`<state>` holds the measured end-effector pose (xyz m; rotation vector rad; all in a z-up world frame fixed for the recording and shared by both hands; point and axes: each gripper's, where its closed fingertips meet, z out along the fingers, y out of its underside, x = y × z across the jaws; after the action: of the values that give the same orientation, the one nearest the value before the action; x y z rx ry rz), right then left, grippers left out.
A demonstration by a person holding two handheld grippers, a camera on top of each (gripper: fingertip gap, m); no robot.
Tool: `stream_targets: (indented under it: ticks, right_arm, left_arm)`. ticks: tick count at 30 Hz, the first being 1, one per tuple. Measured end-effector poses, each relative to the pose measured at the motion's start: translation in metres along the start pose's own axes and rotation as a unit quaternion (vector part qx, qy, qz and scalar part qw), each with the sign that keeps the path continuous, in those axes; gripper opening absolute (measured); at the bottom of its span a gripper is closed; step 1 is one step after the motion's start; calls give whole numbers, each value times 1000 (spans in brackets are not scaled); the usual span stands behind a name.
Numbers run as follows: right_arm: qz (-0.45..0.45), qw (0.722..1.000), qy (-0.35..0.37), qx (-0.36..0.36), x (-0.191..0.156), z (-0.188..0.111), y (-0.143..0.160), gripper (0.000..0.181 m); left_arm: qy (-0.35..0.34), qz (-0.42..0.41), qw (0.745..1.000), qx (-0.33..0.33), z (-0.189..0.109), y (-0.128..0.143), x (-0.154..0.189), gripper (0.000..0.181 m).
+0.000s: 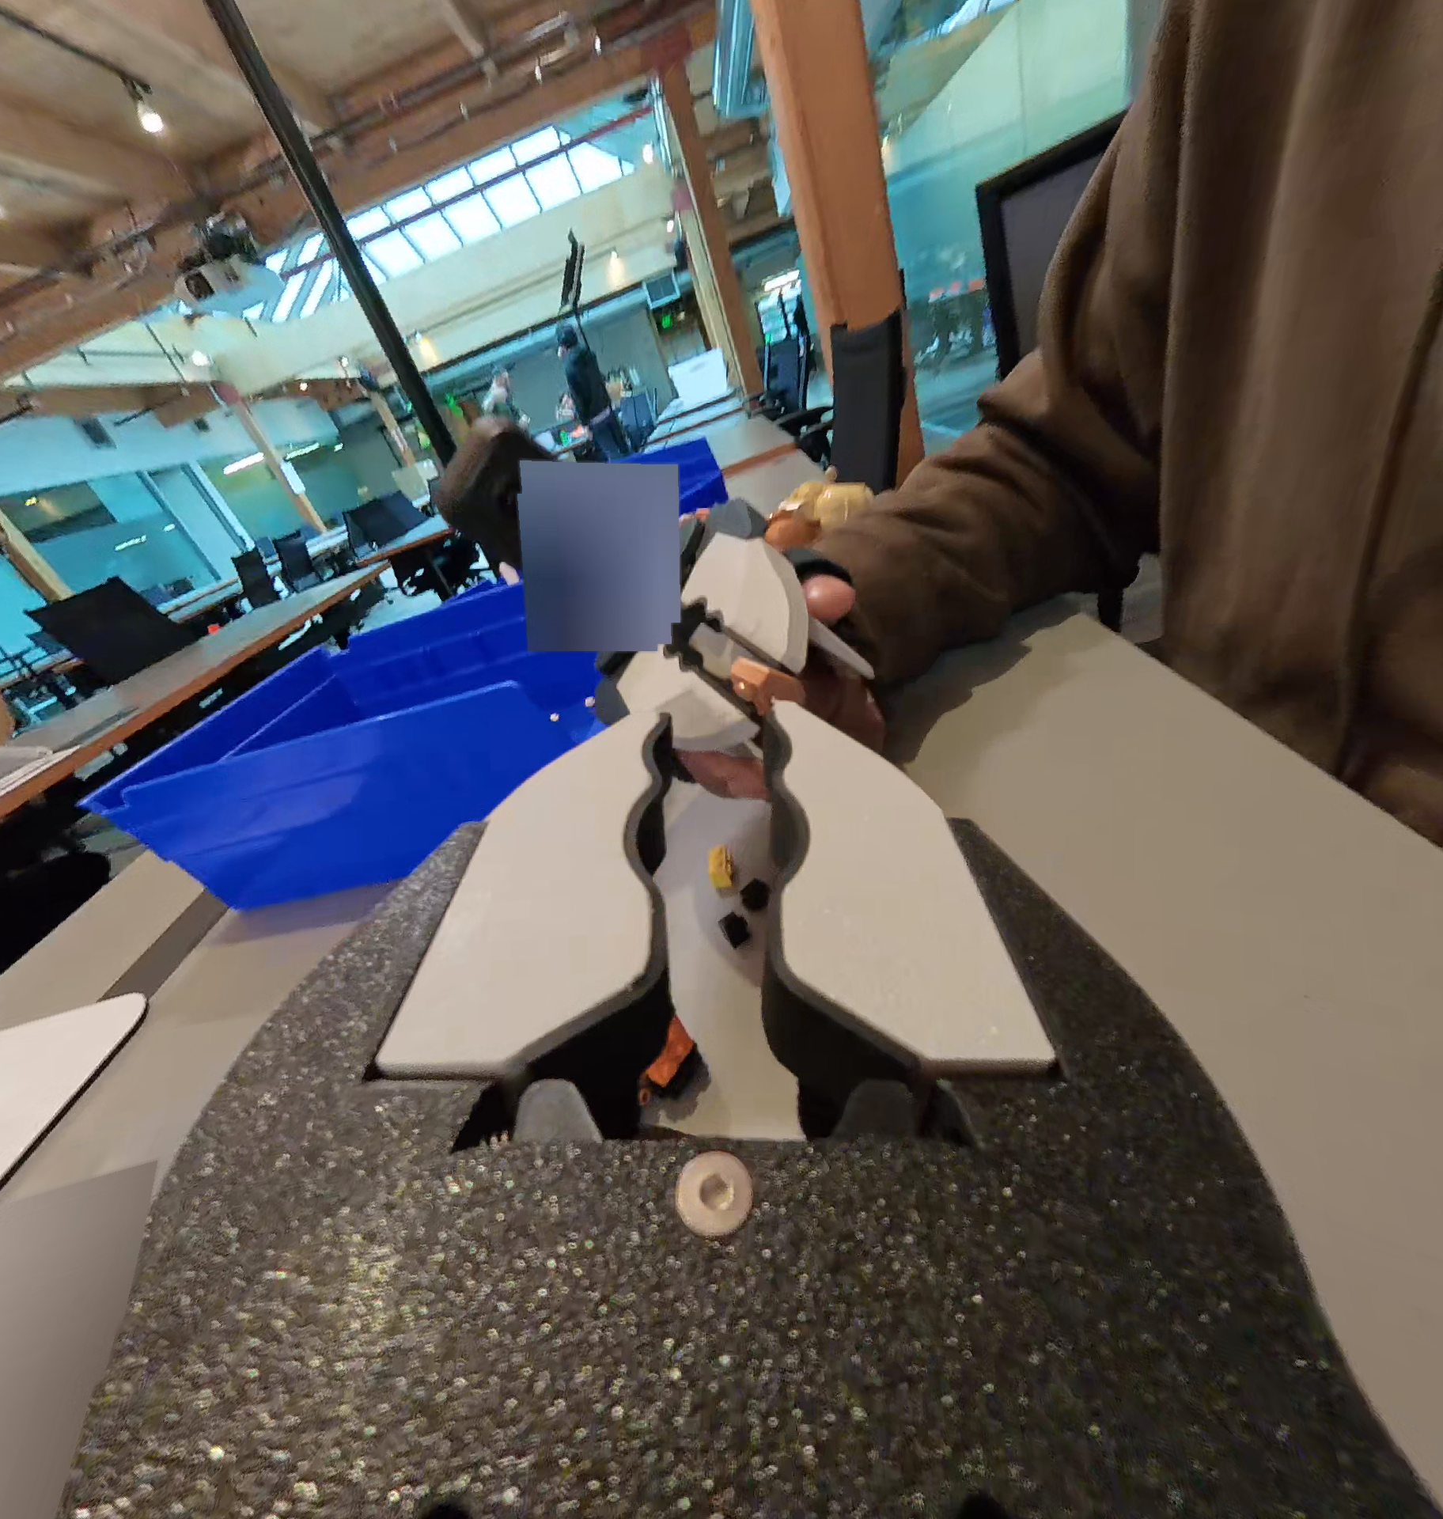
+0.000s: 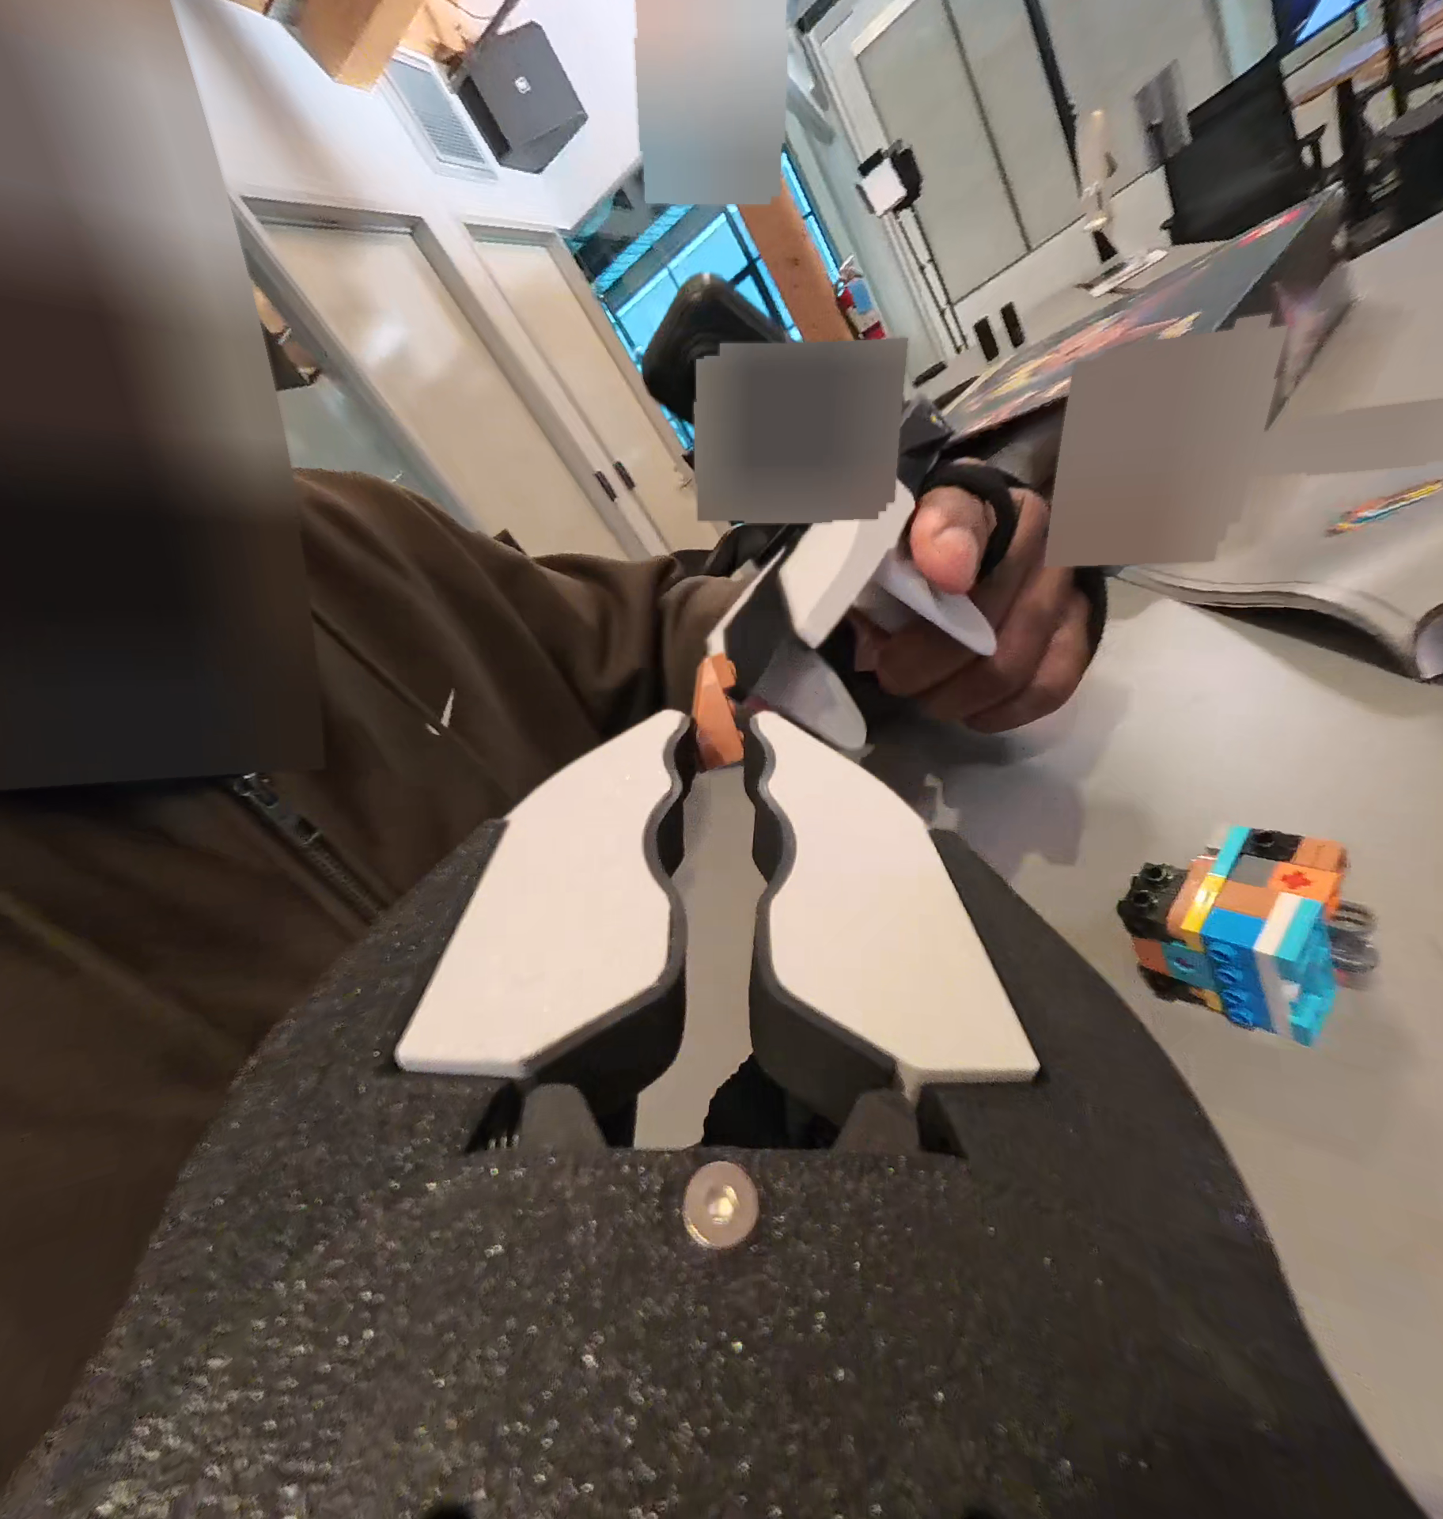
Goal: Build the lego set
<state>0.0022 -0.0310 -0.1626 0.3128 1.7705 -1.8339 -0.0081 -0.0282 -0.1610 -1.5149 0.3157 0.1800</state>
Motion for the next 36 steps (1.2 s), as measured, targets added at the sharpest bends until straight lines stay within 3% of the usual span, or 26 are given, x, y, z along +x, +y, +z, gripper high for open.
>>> stream_targets:
  ticks: [4,13,24,27,30,33,36]
  right_arm:
    - [14,1000,-21,-6,-5,2,4,11]
    - [40,998,-31,-22,-3,5,13,11]
    - [35,999,-11,-24,2,5,13,11]
    - [6,998,59,-18,15,0,5,11]
    - [-41,976,212,-25,43,-18,-8,5]
    - [-89,912,393,-75,74,-54,-9,3]
    - [-137,840,509,-133,90,-83,-4,1]
  left_arm:
    - [26,-4,999,22,0,-5,9,15]
    - [83,-45,994,53,-2,-12,24,21]
    - [71,-46,996,29,0,-3,21,8]
    - [39,-57,997,19,-2,0,9,7]
    - [2,-73,997,14,-7,5,-8,8]
    - [-38,-93,995,5,-10,11,-24,8]
    - [-62,-109,992,-6,-9,18,-32,8]
